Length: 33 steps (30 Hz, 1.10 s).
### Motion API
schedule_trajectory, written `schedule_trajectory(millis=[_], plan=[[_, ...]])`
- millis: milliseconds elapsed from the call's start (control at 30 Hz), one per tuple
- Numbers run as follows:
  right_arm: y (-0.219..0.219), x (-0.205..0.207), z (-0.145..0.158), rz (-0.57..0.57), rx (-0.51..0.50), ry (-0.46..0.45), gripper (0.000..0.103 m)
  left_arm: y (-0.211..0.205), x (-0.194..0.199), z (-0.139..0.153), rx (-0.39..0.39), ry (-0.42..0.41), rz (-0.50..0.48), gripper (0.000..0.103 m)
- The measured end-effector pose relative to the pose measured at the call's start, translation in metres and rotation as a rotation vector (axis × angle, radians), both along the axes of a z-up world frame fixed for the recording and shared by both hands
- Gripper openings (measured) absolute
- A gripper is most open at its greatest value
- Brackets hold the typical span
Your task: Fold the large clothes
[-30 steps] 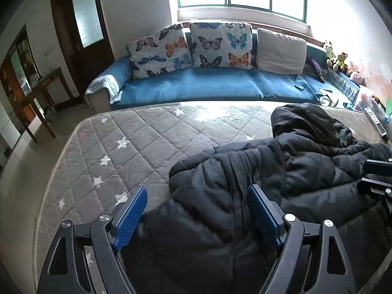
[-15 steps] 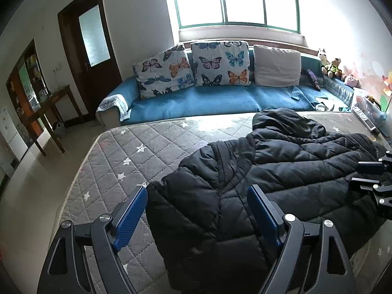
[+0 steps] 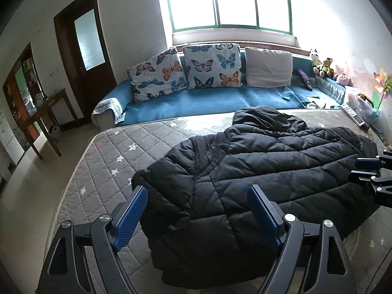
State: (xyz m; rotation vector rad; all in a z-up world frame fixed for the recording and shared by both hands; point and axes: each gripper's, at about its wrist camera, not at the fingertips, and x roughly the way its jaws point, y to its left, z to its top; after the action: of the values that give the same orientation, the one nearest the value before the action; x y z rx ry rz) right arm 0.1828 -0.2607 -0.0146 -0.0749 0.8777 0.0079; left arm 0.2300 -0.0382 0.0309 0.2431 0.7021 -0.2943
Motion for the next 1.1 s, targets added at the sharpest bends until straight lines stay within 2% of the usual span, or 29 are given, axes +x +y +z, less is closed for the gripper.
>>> schedule_trajectory(millis=[233,467,567,667,800,933,1100], plan=[[-0.017,-0.008,-0.012,-0.041,0.016,0.014,0.043,-0.012,0.000,-0.013,0.008,0.040,-0.032,0.089],[-0.029,-0.010,-0.024,-0.059,0.063,0.007,0.050,-0.016,0.016,-0.050,0.023,0.145,-0.020,0.089],[-0.033,-0.010,-0.034,-0.057,0.086,0.005,0.051,-0.019,0.021,-0.061,0.024,0.152,-0.019,0.090],[-0.037,-0.013,-0.036,-0.052,0.114,0.000,0.051,-0.024,0.023,-0.067,0.059,0.143,-0.031,0.090],[-0.048,-0.022,-0.014,-0.065,0.149,-0.024,0.051,-0.022,0.026,-0.058,0.033,0.166,-0.041,0.089],[-0.077,-0.024,0.009,-0.142,0.109,-0.065,0.051,-0.016,0.032,-0.031,-0.028,0.147,-0.058,0.089],[-0.105,-0.010,0.009,-0.203,0.096,-0.035,0.051,-0.027,0.054,-0.013,-0.025,0.114,-0.071,0.088]])
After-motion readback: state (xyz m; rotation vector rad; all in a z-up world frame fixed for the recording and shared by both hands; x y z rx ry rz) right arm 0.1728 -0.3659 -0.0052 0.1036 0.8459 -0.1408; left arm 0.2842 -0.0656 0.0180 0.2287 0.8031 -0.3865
